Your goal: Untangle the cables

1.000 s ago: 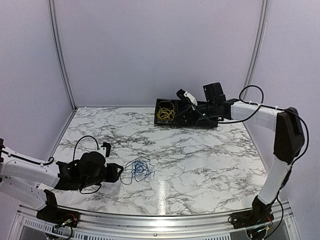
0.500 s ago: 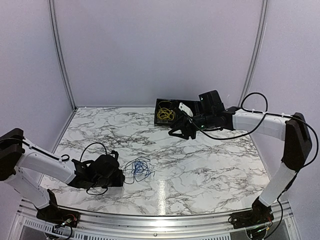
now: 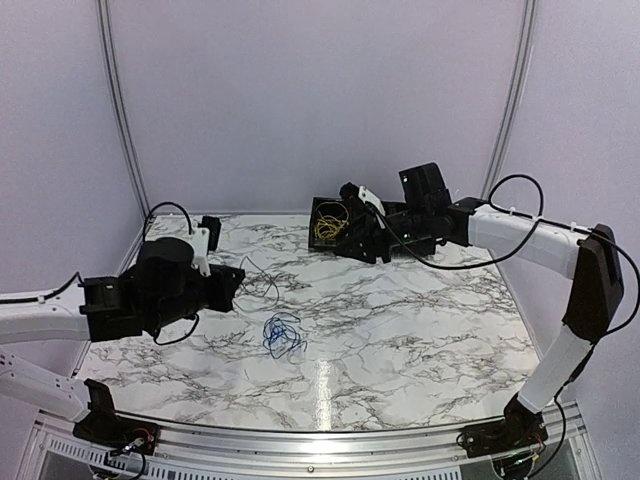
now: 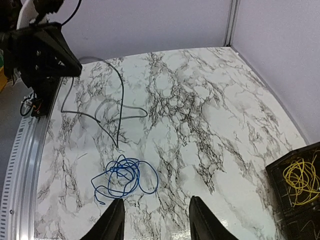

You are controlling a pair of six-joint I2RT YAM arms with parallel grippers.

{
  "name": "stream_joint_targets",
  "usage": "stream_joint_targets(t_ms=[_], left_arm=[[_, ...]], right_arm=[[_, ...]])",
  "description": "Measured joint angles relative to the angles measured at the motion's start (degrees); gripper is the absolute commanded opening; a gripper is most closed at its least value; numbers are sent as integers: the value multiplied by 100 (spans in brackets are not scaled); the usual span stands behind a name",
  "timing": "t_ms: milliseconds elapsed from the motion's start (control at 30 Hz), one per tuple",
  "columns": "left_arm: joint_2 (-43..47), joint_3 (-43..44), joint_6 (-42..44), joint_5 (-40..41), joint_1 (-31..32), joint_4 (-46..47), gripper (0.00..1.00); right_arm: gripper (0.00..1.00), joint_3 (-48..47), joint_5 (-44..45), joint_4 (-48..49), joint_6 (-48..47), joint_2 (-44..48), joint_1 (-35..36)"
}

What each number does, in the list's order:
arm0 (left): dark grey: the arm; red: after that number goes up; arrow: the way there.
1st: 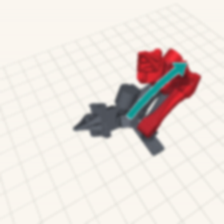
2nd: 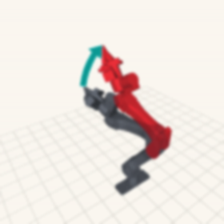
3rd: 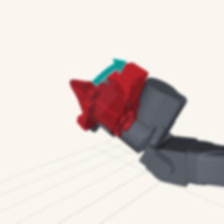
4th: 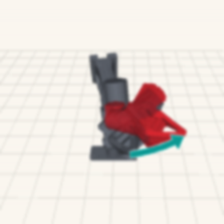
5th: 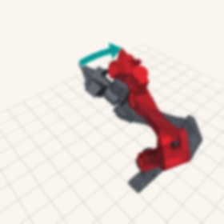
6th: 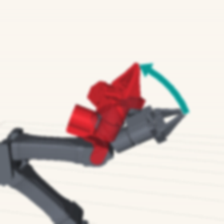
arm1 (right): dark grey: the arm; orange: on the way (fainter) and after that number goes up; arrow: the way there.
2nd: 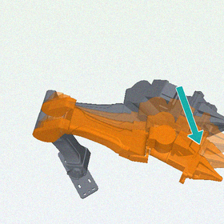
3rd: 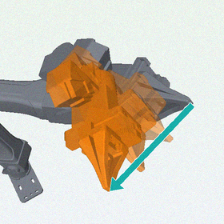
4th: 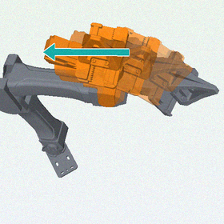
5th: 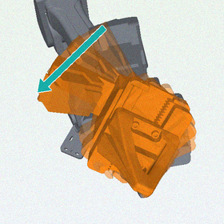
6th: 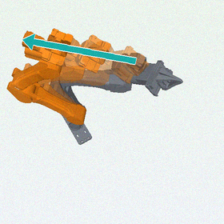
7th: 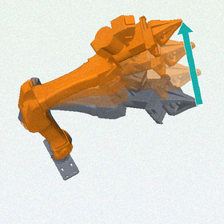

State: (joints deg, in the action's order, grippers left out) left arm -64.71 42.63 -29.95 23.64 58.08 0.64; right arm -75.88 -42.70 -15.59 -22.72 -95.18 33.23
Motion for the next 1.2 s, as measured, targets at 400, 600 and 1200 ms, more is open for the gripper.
stream_joint_targets(t_ms=[400,600,1200], left_arm=[[726,1246,1394,-308,0,-151,0],[455,1250,1458,-564,11,-243,0],[87,1213,1449,-1384,76,-221,0]], right_arm=[[56,-1993,-765,-308,551,-262,308],[57,-2168,-835,-428,682,-470,721],[51,-2247,125,-623,317,-872,1231]])
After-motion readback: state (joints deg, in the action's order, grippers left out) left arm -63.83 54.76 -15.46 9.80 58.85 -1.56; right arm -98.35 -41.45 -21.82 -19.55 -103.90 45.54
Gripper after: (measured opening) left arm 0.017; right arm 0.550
